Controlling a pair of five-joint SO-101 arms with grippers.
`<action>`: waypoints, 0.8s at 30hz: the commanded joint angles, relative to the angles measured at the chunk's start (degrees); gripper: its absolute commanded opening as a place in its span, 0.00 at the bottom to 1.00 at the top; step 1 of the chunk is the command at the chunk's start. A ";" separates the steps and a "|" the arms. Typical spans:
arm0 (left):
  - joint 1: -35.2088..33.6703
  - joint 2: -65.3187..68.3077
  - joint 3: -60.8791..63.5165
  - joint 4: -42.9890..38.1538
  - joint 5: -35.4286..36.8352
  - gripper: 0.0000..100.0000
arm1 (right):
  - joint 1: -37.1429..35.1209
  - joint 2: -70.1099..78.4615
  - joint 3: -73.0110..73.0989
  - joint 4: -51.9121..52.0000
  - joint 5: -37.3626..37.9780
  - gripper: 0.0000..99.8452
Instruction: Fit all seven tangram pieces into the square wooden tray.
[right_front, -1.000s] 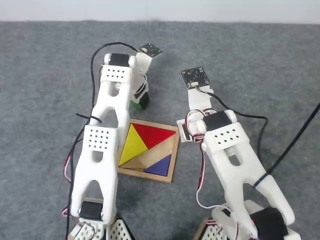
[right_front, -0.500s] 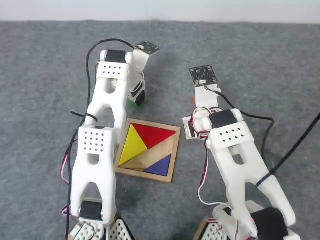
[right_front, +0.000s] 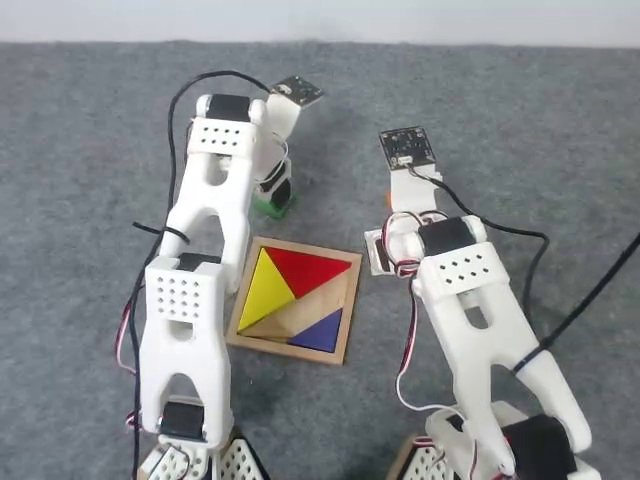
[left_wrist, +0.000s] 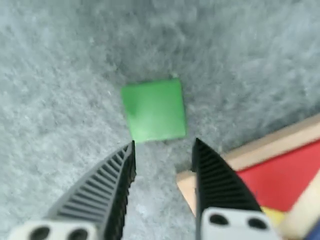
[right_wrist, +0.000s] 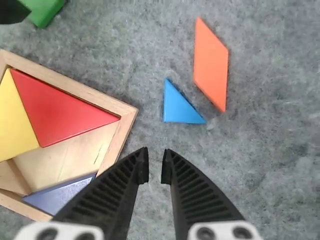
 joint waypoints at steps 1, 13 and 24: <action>0.09 -0.44 -0.75 -4.66 -0.62 0.24 | 0.57 -0.48 -3.34 0.48 0.35 0.06; -0.09 11.87 -15.96 -1.67 -4.40 0.35 | 0.66 -0.48 -3.34 0.48 0.35 0.06; -0.88 21.89 -26.68 6.24 -0.62 0.33 | 0.66 -0.48 -3.34 0.48 0.35 0.06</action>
